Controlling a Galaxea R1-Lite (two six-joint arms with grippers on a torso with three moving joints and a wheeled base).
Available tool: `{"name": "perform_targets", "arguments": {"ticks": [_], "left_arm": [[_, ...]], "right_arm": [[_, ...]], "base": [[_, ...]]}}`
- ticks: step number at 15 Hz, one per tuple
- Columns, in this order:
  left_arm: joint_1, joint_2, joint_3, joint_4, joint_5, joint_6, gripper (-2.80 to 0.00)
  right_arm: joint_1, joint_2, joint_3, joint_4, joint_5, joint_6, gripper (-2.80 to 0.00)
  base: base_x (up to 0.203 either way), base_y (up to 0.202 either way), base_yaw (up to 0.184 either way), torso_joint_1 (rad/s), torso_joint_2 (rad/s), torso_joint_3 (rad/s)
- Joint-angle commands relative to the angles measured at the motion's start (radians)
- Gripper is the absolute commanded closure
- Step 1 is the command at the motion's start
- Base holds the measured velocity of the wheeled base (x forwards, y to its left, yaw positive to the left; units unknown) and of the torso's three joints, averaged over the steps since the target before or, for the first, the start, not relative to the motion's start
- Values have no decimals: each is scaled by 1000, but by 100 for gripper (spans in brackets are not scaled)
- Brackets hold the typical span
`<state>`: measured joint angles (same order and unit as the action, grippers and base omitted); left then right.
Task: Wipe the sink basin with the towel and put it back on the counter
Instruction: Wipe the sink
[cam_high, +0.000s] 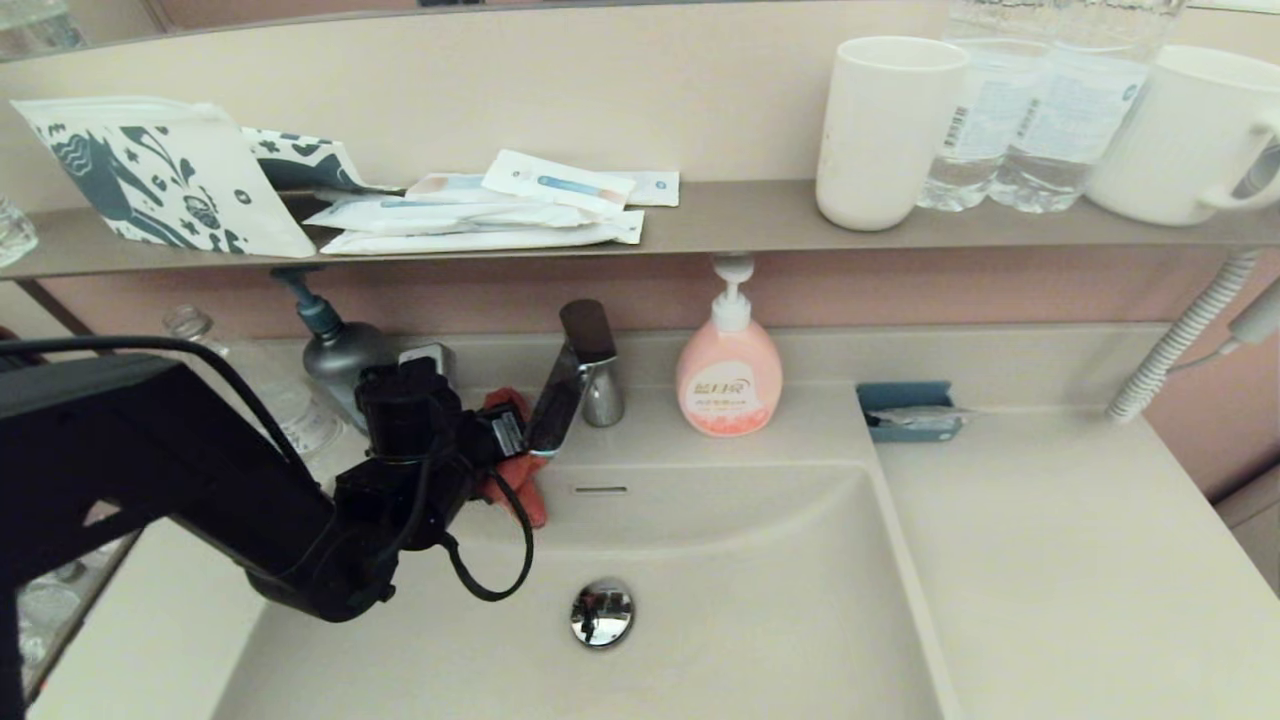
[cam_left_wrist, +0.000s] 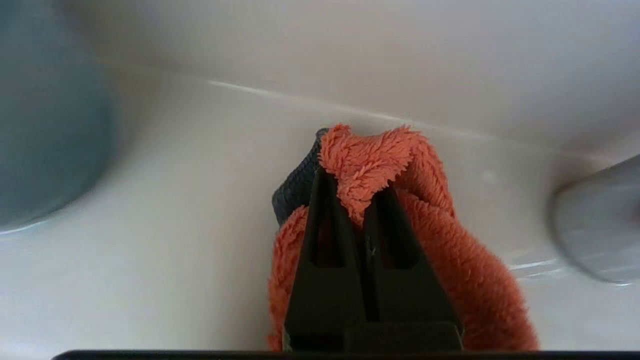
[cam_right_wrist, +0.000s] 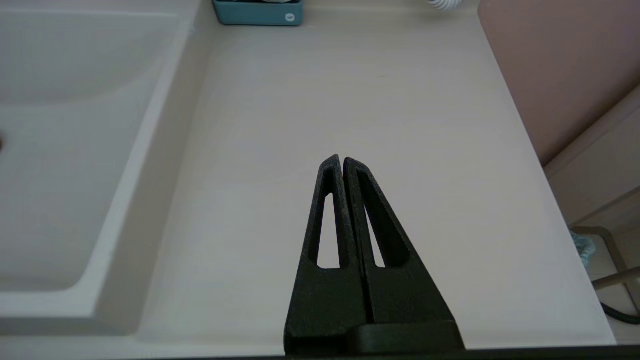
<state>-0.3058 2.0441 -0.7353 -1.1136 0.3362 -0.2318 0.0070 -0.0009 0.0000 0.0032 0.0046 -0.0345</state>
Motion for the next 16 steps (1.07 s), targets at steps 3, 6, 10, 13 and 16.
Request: {"name": "perform_targets", "arguments": {"ticks": [3,6,10,13,16], "left_arm": [[44,-18,30,-8,-15,14,0],[50,-30,27,-5,-28,17,0],[-83,-35,0,-1,-2,25,0],[-138,-12,-58,33,30,25,0],[-137,-1,-81,52,35,23,0]], "right_arm": [[1,1,0,0,0,-1,0],[1,1,0,0,0,-1,0],[1,1,0,0,1,-1,0],[1,1,0,0,0,-1,0],[1,1,0,0,0,-1,0]], "base": [[0,0,0,0,0,0],[0,0,0,0,0,0],[0,0,0,0,0,0],[0,0,0,0,0,0],[0,0,0,0,0,0]]}}
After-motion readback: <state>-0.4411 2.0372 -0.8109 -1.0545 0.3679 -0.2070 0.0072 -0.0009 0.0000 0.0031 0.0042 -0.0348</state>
